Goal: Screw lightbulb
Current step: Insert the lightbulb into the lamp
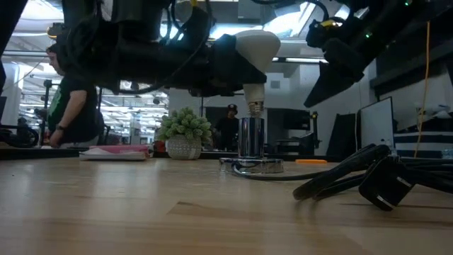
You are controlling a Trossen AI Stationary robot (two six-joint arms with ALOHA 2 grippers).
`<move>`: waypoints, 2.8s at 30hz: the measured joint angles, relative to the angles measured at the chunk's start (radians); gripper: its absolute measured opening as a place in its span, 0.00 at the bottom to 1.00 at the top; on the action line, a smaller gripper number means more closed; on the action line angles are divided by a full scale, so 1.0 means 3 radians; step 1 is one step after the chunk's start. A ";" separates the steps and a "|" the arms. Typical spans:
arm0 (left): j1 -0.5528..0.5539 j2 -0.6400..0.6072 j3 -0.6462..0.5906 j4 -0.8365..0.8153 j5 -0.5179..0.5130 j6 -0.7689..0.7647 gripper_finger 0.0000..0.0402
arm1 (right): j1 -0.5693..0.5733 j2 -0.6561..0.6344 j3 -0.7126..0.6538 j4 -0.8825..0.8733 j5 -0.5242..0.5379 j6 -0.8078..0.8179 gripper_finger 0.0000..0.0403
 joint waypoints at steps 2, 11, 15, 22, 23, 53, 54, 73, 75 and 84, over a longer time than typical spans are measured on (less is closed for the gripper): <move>0.0001 -0.0100 0.0021 -0.0230 -0.0001 -0.0011 0.44 | 0.0000 0.0000 -0.0021 0.0001 0.0000 0.0043 0.05; 0.0015 -0.0187 0.0027 -0.0694 0.0015 -0.0345 0.44 | 0.0000 0.0002 -0.0025 0.0125 0.0003 0.0057 0.05; 0.0014 -0.0187 0.0029 -0.0752 0.0019 -0.0402 0.44 | 0.0000 0.0003 -0.0025 0.0247 0.0006 0.0041 0.05; 0.0014 -0.0187 0.0029 -0.0777 0.0019 -0.0400 0.44 | 0.0000 0.0003 -0.0024 0.0340 0.0023 0.0021 0.05; 0.0014 -0.0187 0.0029 -0.0779 0.0019 -0.0400 0.44 | 0.0000 0.0003 -0.0024 0.0339 0.0020 0.0022 0.05; 0.0014 -0.0189 0.0026 -0.0872 0.0020 -0.0438 0.44 | -0.0051 0.1204 -0.0021 0.1262 -0.0264 -0.0041 0.05; 0.0014 -0.0189 0.0026 -0.0872 0.0020 -0.0439 0.44 | -0.0068 0.1253 -0.0021 0.1267 -0.0271 -0.0042 0.05; 0.0014 -0.0186 0.0026 -0.0884 0.0024 -0.0443 0.44 | -0.0088 0.1465 -0.0024 0.1479 -0.0763 0.0050 0.05; 0.0014 -0.0186 0.0026 -0.0897 0.0024 -0.0445 0.44 | -0.0089 0.1465 -0.0024 0.1490 -0.0809 0.0049 0.05; 0.0014 -0.0176 0.0018 -0.0978 0.0015 -0.0445 0.44 | -0.0089 0.1464 -0.0022 0.1482 -0.0853 0.0039 0.05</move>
